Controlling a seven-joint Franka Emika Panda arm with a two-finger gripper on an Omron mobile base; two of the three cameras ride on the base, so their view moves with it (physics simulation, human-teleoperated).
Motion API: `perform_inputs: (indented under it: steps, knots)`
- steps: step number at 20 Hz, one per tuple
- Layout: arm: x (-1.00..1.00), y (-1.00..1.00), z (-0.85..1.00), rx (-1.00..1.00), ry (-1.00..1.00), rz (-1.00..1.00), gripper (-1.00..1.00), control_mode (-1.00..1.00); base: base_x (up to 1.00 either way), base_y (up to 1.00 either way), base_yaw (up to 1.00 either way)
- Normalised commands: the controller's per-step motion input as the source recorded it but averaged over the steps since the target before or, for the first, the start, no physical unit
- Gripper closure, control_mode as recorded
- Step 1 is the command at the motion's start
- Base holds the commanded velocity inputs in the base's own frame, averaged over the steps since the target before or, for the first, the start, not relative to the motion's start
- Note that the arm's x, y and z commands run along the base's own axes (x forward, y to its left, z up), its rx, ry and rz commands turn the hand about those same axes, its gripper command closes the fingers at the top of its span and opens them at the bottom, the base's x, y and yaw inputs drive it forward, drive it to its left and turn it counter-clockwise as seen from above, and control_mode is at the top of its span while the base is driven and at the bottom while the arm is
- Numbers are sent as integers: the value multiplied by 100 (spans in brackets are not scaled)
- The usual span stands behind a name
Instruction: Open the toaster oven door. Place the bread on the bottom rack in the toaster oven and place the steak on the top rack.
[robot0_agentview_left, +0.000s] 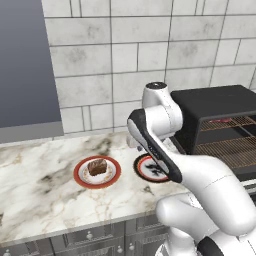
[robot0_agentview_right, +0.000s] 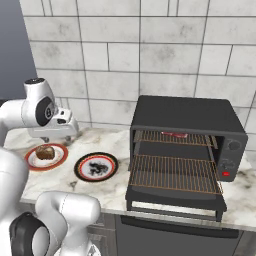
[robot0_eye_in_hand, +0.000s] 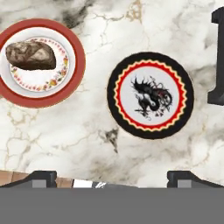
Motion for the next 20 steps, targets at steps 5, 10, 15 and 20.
perform_inputs:
  steps: [5,10,15,20]
  knots:
    - [9,58,0,0,-19,13,-100,-100,0,0,0]
    - [19,53,-2,0,-7,23,-100,-100,0,0,0]
    - [32,45,-8,0,0,-2,-100,-100,0,0,0]
    - [28,46,-7,0,0,-41,-100,-100,0,0,0]
